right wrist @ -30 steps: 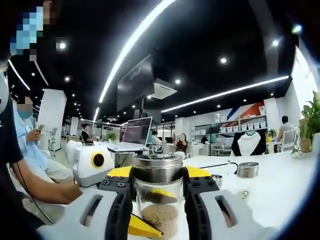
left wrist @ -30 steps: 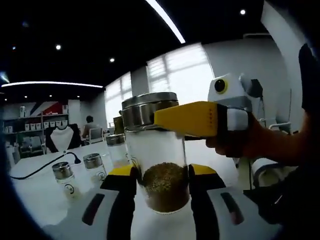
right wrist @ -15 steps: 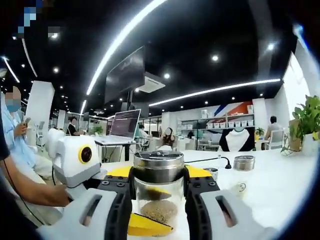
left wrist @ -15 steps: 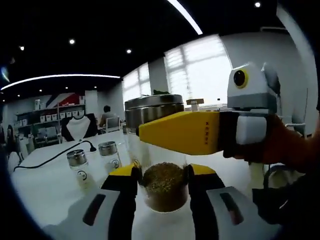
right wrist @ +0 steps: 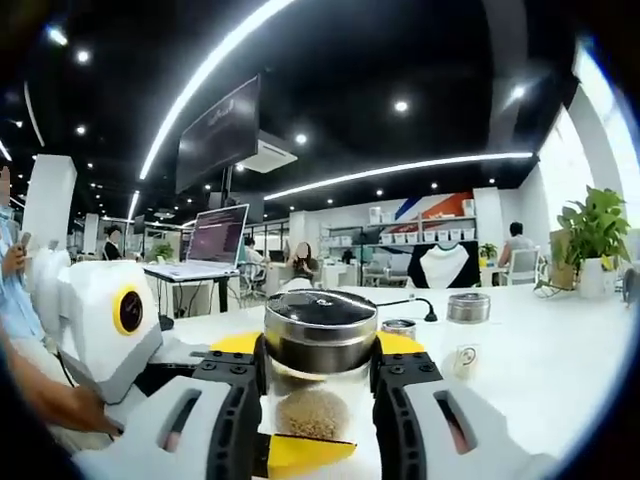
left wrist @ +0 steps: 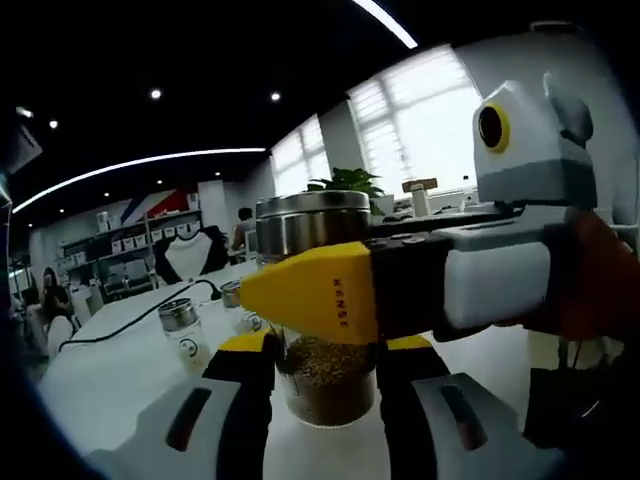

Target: Rotate the seasoning bottle until the label or dispensing opening points toward the visible target arrow and the bottle remains upright within the marked orientation range

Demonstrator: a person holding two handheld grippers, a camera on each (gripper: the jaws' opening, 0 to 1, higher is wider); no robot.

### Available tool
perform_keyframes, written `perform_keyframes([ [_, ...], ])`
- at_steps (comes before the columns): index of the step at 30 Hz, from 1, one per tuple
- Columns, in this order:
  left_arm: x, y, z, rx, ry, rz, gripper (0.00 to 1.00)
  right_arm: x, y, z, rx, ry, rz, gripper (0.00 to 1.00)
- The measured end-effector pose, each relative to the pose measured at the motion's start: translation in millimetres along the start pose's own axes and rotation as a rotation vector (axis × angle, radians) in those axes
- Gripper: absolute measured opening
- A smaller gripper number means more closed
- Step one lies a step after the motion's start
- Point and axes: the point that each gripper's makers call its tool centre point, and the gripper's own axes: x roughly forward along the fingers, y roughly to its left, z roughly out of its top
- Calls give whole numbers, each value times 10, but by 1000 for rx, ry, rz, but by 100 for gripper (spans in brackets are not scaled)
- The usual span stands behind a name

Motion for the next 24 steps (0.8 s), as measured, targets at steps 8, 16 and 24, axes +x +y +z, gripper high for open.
perform_keyframes([
  [8,-5,-105,99,4,-93,-151,42,-77,-44,80,1,-45,6,38],
  [16,-43,-159,64,-56,-100,-291,43,-113,17,55,48,-52,93,38],
  [24,-118,-204,68,-72,-109,-377,43,-157,142,99,31,-72,183,38],
])
